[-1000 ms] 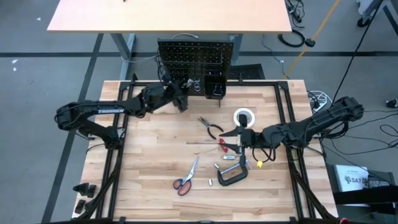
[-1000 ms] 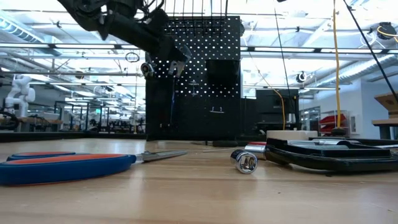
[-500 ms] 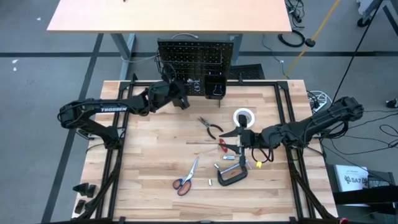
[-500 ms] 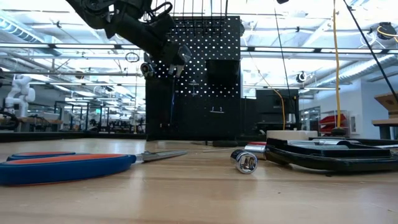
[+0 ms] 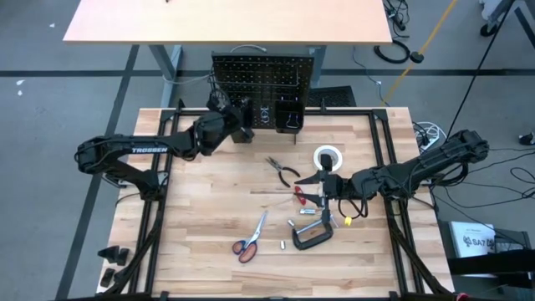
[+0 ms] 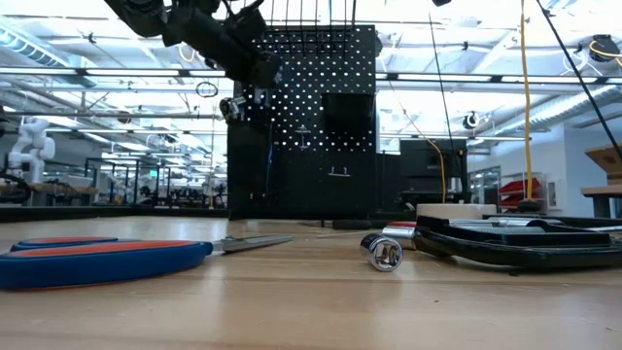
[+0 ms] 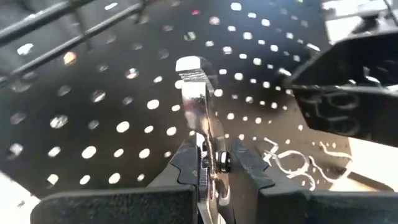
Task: Hang tools onto peg board
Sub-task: Put the black slip joint pliers into the left black bin on the peg board, then hang the red allen wrench on the peg board
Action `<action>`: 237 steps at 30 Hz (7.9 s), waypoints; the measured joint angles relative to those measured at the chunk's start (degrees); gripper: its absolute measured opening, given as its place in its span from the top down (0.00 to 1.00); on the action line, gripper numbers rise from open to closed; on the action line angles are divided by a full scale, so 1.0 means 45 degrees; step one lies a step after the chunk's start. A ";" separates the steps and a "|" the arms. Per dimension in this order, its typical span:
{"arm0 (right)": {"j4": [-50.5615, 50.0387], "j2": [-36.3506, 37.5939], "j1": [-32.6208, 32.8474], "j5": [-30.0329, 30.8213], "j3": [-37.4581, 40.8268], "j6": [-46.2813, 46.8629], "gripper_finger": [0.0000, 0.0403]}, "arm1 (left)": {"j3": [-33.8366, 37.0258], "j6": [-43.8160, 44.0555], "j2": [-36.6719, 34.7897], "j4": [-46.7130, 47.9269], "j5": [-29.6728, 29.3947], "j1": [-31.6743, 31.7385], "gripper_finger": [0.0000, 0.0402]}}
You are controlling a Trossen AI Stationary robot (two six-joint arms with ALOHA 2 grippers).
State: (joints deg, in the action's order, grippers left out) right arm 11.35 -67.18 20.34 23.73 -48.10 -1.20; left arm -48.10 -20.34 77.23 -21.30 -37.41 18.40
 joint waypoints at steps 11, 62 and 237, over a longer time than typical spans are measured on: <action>-0.0005 0.0000 0.0000 0.0000 0.0000 0.0007 0.66 | 0.0000 0.3407 0.0492 0.0175 -0.1918 -0.0070 0.90; -0.0131 0.0000 0.0002 0.0005 0.0000 0.0106 0.66 | 0.0019 0.1199 0.0534 0.0521 -0.5039 -0.0555 0.43; -0.8380 -0.1025 -0.0684 -0.0573 0.0000 0.7336 0.68 | -0.5004 0.8450 0.9405 0.3619 0.4143 -0.6483 0.43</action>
State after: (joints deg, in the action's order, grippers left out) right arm -26.36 -71.79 17.26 21.15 -48.10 31.81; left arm -70.61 17.68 119.55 -5.02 -18.77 -10.77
